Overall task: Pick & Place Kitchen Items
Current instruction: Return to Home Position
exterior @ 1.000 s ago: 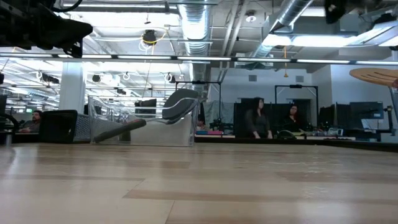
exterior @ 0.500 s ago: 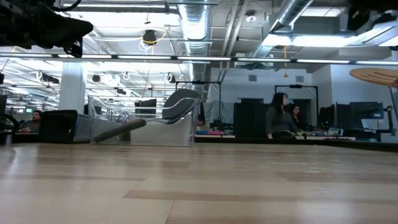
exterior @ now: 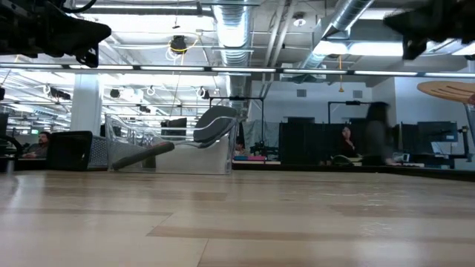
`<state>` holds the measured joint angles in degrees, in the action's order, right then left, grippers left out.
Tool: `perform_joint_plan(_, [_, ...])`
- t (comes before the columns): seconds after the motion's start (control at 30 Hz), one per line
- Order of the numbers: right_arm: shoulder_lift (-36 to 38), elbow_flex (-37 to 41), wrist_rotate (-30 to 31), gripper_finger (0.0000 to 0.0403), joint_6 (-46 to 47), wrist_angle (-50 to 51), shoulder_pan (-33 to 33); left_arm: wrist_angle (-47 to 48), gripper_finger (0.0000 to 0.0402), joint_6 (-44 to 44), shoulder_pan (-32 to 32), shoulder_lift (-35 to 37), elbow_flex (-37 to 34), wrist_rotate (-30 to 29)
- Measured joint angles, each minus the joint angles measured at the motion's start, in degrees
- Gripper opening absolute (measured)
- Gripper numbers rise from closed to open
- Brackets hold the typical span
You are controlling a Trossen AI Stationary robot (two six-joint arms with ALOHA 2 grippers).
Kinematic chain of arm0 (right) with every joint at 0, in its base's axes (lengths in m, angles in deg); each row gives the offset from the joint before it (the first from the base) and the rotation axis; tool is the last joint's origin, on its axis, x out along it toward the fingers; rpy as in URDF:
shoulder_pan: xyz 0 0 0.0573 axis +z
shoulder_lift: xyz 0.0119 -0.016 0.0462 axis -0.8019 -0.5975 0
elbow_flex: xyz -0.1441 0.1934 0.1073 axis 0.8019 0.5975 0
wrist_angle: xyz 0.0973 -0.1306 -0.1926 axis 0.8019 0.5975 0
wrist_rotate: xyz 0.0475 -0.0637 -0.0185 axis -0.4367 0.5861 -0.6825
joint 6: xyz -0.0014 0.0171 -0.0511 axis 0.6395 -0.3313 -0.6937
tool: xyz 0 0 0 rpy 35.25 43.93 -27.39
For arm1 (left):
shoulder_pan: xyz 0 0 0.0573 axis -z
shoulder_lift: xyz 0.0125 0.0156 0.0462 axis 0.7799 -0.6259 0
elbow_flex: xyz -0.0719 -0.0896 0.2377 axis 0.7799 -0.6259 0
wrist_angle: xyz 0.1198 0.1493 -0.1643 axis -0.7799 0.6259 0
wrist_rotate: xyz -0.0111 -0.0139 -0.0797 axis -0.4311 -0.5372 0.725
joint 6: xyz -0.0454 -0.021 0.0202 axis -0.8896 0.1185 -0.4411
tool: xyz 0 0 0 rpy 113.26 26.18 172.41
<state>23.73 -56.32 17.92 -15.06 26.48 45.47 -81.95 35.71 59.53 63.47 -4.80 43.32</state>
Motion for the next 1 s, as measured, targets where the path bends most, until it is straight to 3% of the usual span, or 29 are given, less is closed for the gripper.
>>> perform_joint_plan(0.33, [0.0, 8.25, -0.2, 0.0, -2.11, 0.37, 0.0, 0.01, 0.0002, 0.0, 0.0, -0.01, 0.0, 0.15])
perform_joint_plan(1.0, [0.04, 12.24, -0.85, 0.0, -10.75, -2.2, -0.04, 1.02, 0.0002, 0.0, 0.0, -0.01, -2.06, -0.13])
